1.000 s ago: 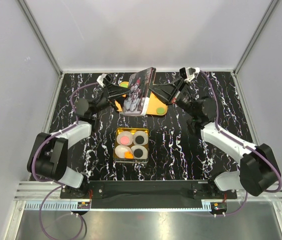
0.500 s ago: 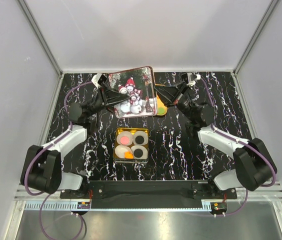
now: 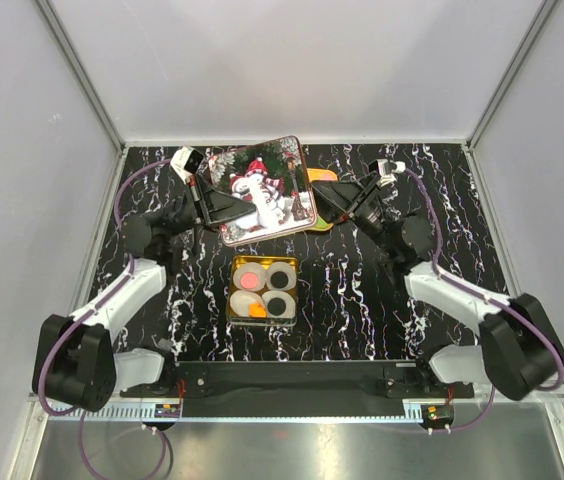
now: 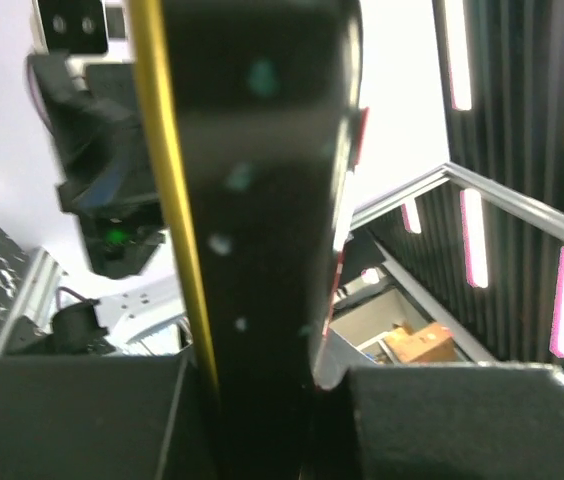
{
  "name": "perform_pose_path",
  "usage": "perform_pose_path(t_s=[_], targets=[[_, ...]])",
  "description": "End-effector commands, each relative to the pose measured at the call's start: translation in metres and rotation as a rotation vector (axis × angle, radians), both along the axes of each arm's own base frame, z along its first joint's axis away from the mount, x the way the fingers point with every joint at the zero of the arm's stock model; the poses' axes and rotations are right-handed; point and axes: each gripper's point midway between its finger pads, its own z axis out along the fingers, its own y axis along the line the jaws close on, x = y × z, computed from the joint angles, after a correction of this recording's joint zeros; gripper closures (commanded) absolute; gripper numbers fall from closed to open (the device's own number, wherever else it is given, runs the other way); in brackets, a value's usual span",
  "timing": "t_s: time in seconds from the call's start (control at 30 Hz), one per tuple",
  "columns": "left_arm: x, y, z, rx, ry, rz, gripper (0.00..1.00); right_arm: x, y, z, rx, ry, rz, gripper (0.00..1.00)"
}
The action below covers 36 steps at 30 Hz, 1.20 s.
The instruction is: Pack the cookies
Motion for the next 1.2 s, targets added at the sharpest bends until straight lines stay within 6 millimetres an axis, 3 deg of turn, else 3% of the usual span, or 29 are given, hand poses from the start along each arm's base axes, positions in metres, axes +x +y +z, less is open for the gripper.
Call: perform_pose_path(t_s=[0.0,0.03,0.07,0.1,0.13,0.2,0.33,0.4,0.43,0.53,0.73,1.17], targets=[[-0.006,0.006,0.009,0.004,-0.132,0.079,1.00,-0.004,0.009,-0.040,-0.224,0.053,-0.039,0.35],[-0.001,0.005,0.001,0.028,-0.099,0.084,1.00,-0.004,0.002,-0.038,-0.252,0.037,-0.096,0.31],[-0.002,0.006,-0.002,0.039,-0.099,0.091,1.00,-0.002,-0.002,-0.049,-0.289,0.065,-0.122,0.29],[0.000,0.006,-0.008,0.055,-0.104,0.102,1.00,0.003,-0.004,-0.072,-0.365,0.148,-0.137,0.27],[0.002,0.006,-0.019,0.080,-0.076,0.096,1.00,0.005,-0.015,-0.072,-0.390,0.148,-0.190,0.22],[0.002,0.005,-0.031,0.110,-0.073,0.094,1.00,0.005,-0.023,-0.093,-0.463,0.193,-0.214,0.20],[0.005,0.001,-0.066,0.212,0.000,0.078,1.00,-0.007,-0.031,-0.095,-0.629,0.066,-0.248,0.17],[0.001,0.000,-0.074,0.255,-0.038,0.073,1.00,-0.011,-0.030,-0.107,-0.718,0.045,-0.226,0.14],[0.003,0.000,-0.087,0.295,0.031,0.066,1.00,-0.012,-0.028,-0.110,-0.757,0.003,-0.212,0.13],[0.001,0.001,-0.106,0.384,0.035,0.078,1.00,-0.015,-0.023,-0.117,-0.777,-0.034,-0.175,0.11],[-0.008,0.001,-0.121,0.404,0.045,0.040,1.00,-0.018,-0.004,-0.123,-0.737,-0.087,-0.061,0.09],[-0.024,-0.005,-0.106,0.345,0.021,-0.036,0.98,-0.018,0.024,-0.098,-0.549,-0.159,0.092,0.12]])
